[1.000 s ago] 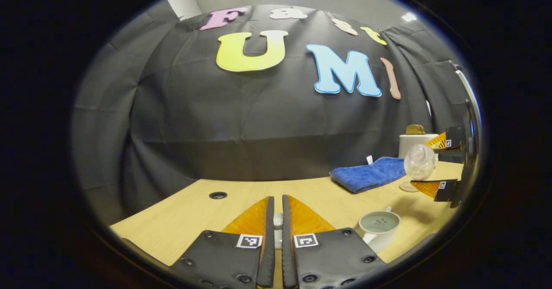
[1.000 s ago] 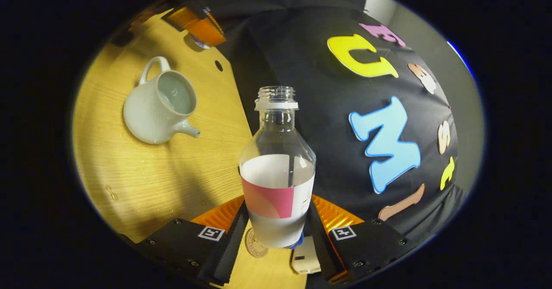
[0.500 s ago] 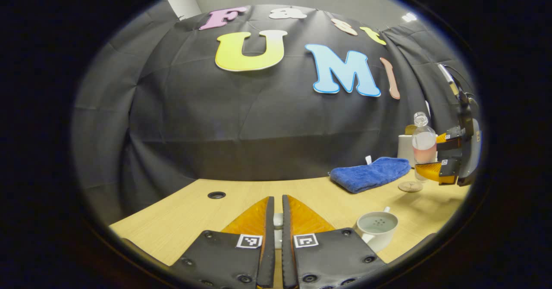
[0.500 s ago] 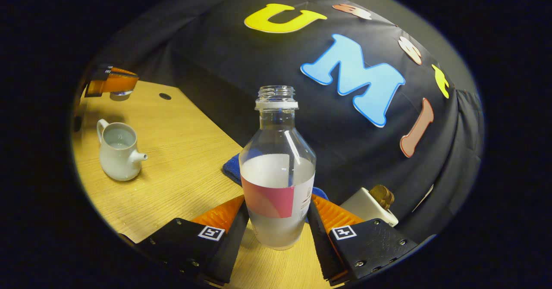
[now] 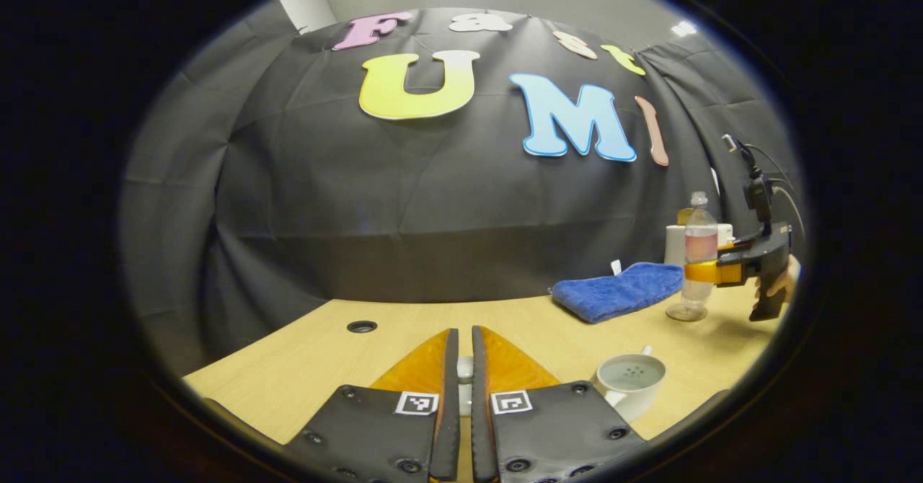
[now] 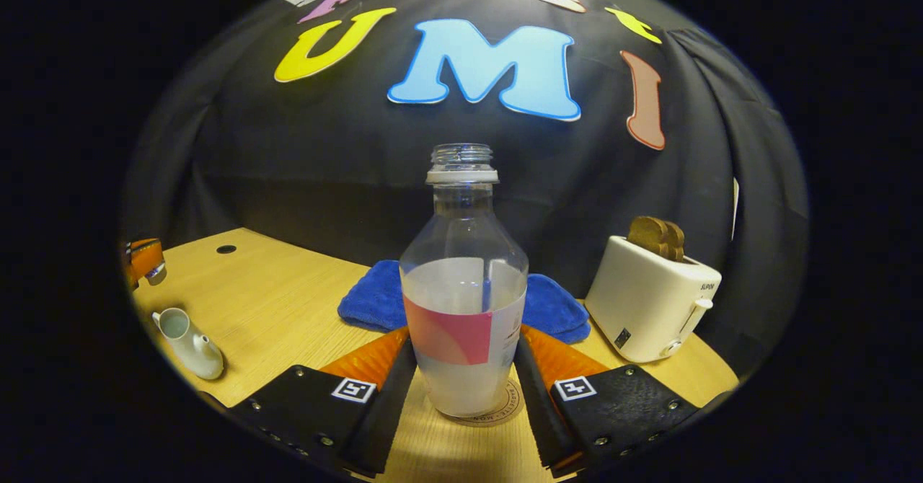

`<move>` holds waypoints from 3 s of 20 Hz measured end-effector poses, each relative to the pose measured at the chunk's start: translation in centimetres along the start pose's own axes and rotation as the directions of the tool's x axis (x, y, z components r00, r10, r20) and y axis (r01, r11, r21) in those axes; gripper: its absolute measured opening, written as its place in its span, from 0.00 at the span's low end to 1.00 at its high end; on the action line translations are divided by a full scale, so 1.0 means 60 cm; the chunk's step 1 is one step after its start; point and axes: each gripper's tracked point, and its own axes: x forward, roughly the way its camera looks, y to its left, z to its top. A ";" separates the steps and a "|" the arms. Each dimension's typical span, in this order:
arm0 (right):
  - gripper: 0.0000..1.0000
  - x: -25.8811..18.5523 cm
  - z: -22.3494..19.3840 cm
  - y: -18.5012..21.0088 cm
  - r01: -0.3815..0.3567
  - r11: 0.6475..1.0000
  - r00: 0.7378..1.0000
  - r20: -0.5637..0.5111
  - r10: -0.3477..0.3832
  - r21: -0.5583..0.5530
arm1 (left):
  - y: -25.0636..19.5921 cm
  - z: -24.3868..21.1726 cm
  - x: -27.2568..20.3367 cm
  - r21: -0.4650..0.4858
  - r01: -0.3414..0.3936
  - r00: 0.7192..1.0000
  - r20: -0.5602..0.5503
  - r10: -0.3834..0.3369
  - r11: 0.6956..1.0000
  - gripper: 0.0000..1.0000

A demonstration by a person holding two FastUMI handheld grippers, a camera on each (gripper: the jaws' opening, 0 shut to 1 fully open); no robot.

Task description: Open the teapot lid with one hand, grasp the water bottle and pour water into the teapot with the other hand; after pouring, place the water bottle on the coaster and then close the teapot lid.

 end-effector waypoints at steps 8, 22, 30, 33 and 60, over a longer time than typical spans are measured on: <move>0.75 0.024 -0.025 -0.020 0.038 0.998 0.999 -0.025 -0.037 0.050 | -0.002 0.000 0.001 0.001 0.003 1.000 0.000 -0.003 1.000 0.15; 0.92 0.011 -0.039 -0.027 0.051 0.986 0.998 -0.045 -0.045 0.158 | -0.003 0.001 0.001 0.001 0.002 1.000 0.001 -0.002 1.000 0.15; 0.92 -0.102 -0.041 -0.005 0.088 0.994 0.992 0.081 -0.093 0.059 | -0.015 0.003 0.000 0.000 0.008 1.000 0.005 -0.008 1.000 0.12; 0.92 -0.140 -0.040 0.020 0.068 0.997 0.990 0.121 -0.071 0.035 | -0.028 0.007 -0.004 0.001 0.017 1.000 0.013 -0.017 1.000 0.15; 0.92 -0.270 -0.056 0.052 0.022 0.992 0.978 0.201 -0.048 0.126 | -0.236 0.011 -0.017 0.061 0.223 0.975 -0.021 -0.222 0.973 0.15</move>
